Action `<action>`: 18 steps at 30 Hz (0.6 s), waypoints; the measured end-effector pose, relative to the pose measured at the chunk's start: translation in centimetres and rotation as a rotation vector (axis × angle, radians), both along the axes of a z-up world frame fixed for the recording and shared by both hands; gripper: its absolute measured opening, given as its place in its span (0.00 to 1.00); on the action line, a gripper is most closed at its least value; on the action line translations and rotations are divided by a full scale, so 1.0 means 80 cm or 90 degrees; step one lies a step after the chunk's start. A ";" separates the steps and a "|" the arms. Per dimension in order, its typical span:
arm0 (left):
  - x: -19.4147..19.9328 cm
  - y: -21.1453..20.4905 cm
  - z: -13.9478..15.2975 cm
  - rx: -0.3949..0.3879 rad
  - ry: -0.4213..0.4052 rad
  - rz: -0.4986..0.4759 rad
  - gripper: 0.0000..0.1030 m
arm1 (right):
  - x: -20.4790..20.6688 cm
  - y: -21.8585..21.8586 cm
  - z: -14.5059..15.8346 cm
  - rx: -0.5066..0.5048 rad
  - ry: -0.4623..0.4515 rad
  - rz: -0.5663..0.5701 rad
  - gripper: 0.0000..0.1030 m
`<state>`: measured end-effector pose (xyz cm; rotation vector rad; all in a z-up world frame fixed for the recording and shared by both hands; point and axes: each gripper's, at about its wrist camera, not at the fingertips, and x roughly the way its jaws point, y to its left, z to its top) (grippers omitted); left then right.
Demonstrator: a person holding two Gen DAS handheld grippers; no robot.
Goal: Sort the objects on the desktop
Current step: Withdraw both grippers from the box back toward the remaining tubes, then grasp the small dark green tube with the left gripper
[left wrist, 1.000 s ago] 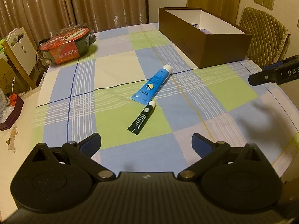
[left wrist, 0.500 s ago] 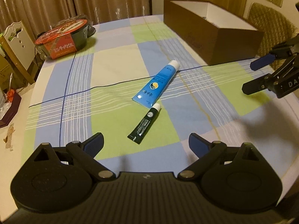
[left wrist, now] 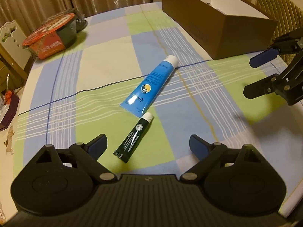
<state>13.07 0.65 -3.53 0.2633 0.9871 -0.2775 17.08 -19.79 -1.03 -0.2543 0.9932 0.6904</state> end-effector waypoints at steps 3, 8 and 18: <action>0.010 0.004 -0.008 0.014 0.007 -0.028 0.76 | 0.001 0.002 -0.001 -0.003 0.001 0.002 0.78; 0.029 0.016 -0.023 0.023 0.014 -0.092 0.70 | 0.003 0.009 -0.002 -0.012 -0.001 -0.028 0.78; 0.067 0.032 -0.044 -0.020 0.040 -0.247 0.34 | 0.012 0.037 -0.014 0.024 0.045 -0.212 0.78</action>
